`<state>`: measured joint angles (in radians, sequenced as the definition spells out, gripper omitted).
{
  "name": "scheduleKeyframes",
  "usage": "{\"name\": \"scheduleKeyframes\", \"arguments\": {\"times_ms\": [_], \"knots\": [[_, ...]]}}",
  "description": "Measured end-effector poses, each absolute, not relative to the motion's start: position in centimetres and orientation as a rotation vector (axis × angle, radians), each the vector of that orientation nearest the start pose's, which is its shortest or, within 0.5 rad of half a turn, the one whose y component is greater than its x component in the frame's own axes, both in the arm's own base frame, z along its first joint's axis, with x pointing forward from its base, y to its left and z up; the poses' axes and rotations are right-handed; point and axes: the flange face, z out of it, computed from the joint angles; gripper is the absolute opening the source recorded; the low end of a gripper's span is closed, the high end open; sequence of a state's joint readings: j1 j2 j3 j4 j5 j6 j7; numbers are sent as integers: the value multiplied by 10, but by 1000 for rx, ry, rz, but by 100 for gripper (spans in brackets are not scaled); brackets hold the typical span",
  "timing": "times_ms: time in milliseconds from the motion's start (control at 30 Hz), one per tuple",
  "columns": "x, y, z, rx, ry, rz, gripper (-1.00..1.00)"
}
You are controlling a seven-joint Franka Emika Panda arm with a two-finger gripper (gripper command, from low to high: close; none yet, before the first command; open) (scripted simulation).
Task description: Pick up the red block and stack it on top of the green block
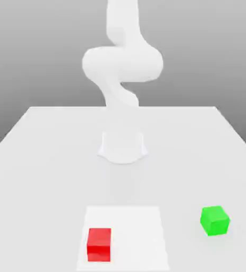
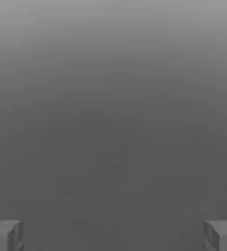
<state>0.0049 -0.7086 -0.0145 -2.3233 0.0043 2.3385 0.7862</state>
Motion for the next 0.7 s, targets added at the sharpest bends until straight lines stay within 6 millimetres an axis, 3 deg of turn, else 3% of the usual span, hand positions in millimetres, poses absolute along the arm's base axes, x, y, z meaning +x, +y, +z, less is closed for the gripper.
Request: {"name": "scheduleKeyframes", "arguments": {"times_ms": [167,333,500,700], "knots": [[438,-16,579,-2593,1088,-749,0],[471,-25,482,-2684,1125,-558,0],[484,-34,381,-2767,1161,-363,0],[470,-47,264,-2855,1206,-122,0]]}}
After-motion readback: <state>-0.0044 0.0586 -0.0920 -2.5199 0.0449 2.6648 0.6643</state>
